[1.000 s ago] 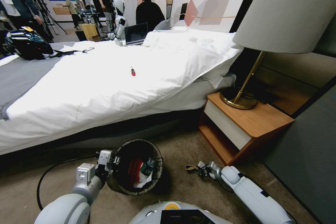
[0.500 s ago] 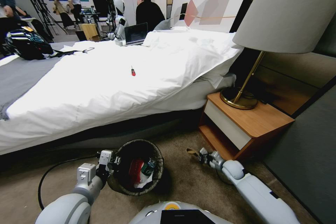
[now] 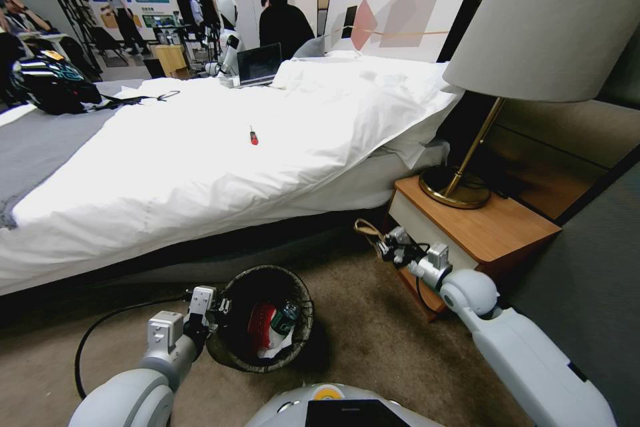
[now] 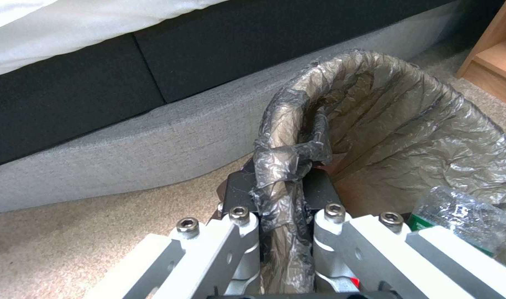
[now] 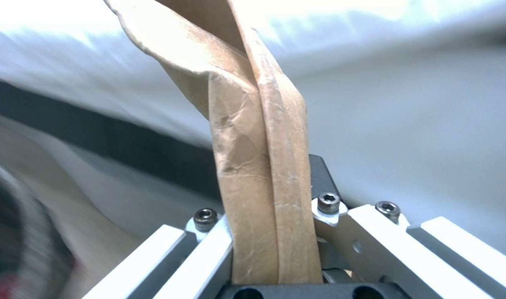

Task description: Pick up the trash bin, then pick up the garbage from the floor and place it into the trash bin.

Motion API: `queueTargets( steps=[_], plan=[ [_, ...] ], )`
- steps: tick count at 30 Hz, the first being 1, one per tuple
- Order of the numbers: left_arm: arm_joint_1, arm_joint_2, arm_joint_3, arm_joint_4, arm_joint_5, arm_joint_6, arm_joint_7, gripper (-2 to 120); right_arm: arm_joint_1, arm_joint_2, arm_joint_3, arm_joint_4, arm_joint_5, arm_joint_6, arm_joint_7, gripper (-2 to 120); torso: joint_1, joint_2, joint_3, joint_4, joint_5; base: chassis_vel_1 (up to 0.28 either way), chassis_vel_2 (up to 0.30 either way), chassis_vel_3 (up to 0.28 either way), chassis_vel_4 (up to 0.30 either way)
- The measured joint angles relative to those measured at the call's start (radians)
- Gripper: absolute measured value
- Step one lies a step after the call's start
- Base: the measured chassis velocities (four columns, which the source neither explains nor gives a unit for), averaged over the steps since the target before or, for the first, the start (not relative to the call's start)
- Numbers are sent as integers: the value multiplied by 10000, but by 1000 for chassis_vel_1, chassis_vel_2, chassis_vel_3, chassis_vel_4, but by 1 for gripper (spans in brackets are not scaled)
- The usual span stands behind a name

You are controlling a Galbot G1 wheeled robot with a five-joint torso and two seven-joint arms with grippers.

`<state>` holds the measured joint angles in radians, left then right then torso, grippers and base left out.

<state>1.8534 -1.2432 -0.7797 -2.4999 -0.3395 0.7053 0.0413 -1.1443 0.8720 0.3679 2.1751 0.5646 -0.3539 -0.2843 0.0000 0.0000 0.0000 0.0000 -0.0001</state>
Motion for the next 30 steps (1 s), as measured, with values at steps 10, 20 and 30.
queueTargets(
  steps=[10, 20, 30],
  plan=[
    [-40, 45, 62, 0, 41, 5, 0, 6, 534, 127, -1357, 1117, 323, -456, 123, 0, 0, 0, 0, 0, 1, 0, 0, 0, 0],
    [-136, 158, 150, 0, 70, 6, 3, 6, 1118, 61, -2319, 1552, 885, -775, 16, 0, -1, 0, 0, -2, 0, 0, 0, 0, 0],
    [-184, 248, 155, 0, 153, 24, 108, 6, 2256, 253, -4275, 1397, 1223, -976, 68, 0, 0, 0, 0, 1, 0, 0, 0, 0, 0]
  ],
)
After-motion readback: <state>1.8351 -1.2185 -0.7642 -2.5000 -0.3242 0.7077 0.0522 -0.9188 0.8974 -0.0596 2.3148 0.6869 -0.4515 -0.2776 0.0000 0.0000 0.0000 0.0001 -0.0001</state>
